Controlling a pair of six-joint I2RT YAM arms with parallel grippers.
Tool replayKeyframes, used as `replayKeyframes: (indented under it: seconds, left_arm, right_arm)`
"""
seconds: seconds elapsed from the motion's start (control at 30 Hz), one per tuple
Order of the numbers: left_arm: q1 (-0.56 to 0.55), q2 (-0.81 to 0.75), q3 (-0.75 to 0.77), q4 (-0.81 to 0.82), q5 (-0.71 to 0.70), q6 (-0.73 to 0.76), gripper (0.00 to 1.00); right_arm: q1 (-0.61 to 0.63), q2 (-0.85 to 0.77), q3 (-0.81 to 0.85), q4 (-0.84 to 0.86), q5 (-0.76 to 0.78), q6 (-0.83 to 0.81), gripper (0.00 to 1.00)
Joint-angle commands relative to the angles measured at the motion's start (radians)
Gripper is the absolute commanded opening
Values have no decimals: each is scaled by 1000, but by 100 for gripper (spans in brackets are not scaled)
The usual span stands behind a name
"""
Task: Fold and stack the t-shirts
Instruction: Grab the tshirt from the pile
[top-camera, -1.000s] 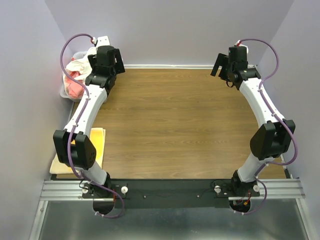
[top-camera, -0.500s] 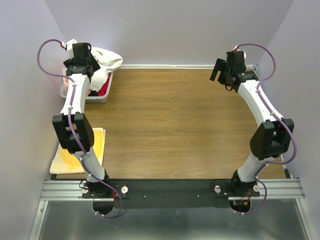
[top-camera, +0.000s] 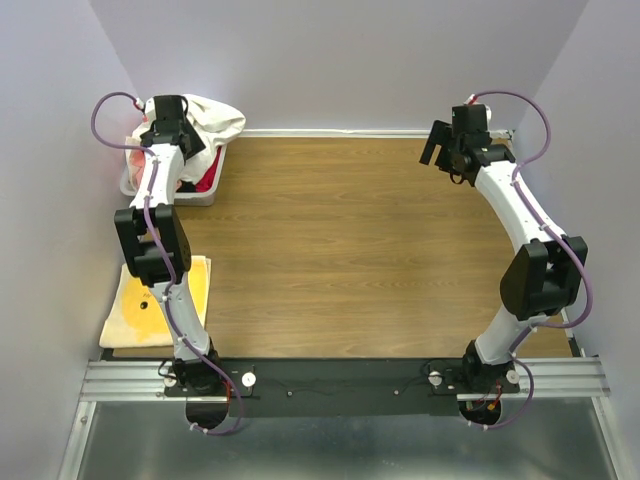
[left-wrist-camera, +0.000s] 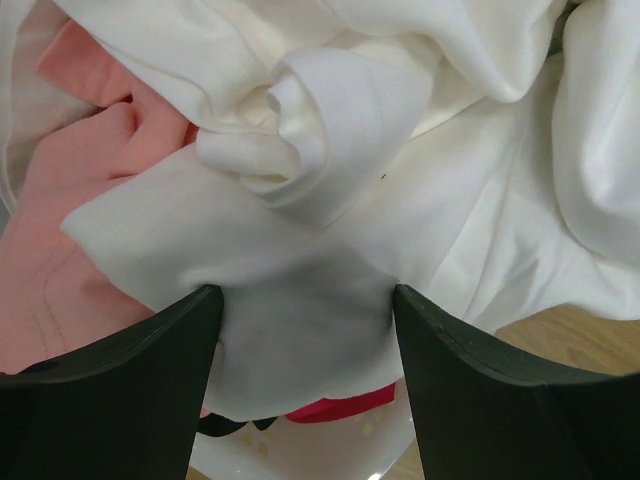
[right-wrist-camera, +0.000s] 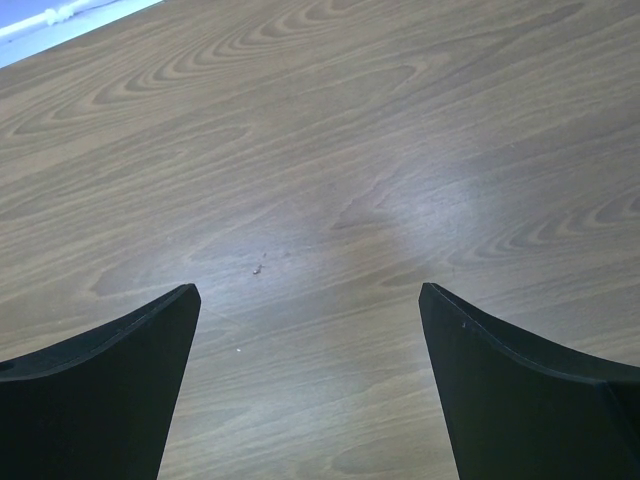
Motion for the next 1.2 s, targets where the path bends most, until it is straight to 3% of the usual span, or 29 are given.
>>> replayKeyframes:
  seconds: [0.0, 0.1, 0.13, 0.23, 0.4, 0.7, 1.07, 1.17]
  left_arm:
    - [9, 17, 28, -26, 55, -24, 71]
    - [9, 19, 55, -26, 94, -25, 51]
    - [9, 21, 73, -30, 103, -25, 32]
    - [9, 21, 108, -47, 131, -24, 0]
    - [7, -25, 133, -72, 154, -24, 0]
    - [-22, -269, 68, 86, 312, 16, 0]
    - [-134, -412, 171, 252, 475, 125, 0]
    - [-249, -430, 171, 332, 522, 194, 0]
  right_arm:
    - [6, 3, -27, 10, 41, 23, 100]
    - [6, 14, -30, 10, 38, 30, 100]
    - [6, 21, -29, 11, 34, 30, 100]
    - [4, 38, -21, 10, 34, 33, 100]
    - [6, 53, 5, 10, 30, 33, 100]
    - [4, 58, 72, 8, 59, 33, 100]
    - [4, 46, 216, 8, 134, -5, 100]
    - [4, 41, 238, 8, 156, -14, 100]
